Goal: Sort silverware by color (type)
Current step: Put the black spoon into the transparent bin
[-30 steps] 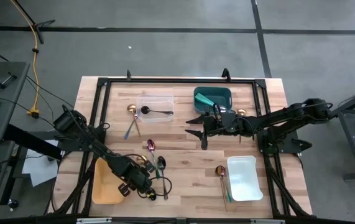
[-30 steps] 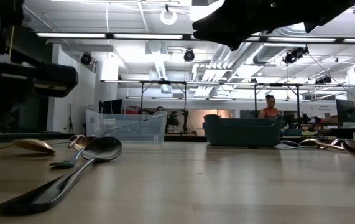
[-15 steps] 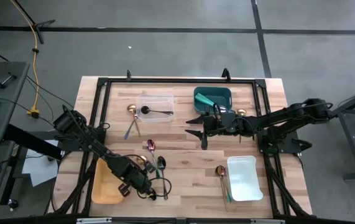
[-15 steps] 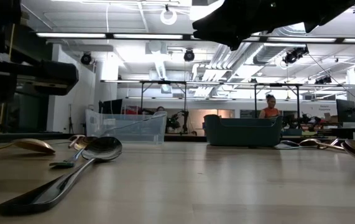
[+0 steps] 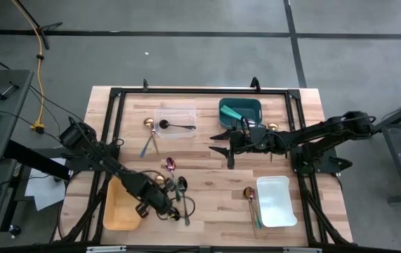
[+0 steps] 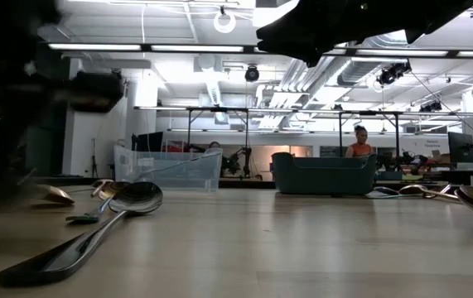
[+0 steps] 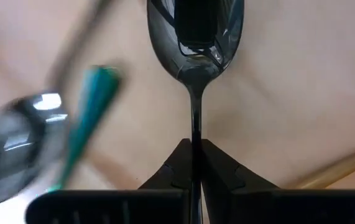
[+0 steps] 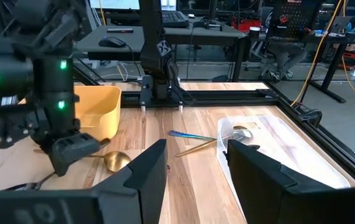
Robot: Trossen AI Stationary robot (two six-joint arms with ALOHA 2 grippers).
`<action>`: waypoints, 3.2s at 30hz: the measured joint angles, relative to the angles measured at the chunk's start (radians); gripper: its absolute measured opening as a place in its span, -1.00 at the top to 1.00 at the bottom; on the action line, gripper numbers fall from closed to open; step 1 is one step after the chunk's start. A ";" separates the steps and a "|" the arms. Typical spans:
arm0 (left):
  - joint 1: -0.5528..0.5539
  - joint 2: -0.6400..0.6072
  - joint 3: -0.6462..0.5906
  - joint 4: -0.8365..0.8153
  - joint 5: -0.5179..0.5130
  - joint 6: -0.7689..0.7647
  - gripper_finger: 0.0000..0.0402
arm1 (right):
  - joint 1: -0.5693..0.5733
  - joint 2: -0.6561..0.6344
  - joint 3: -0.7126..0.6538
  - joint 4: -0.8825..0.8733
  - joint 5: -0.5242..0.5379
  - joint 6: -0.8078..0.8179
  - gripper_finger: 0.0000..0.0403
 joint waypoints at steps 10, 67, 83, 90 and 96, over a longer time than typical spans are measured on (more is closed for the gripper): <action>0.085 -0.272 0.042 -0.030 -0.149 0.008 0.97 | 0.000 0.000 0.000 0.000 0.000 0.000 0.18; 0.410 -0.850 -0.665 0.981 -0.255 0.085 0.96 | 0.000 0.003 0.000 0.007 0.077 0.022 0.18; 0.430 -0.851 -0.664 1.008 -0.280 0.086 0.96 | 0.000 0.003 0.000 0.007 0.077 0.022 0.18; 0.430 -0.851 -0.664 1.007 -0.281 0.086 0.96 | 0.000 0.003 0.000 0.007 0.077 0.022 0.18; 0.430 -0.851 -0.664 1.006 -0.284 0.080 0.96 | 0.000 0.003 0.000 0.007 0.077 0.022 0.18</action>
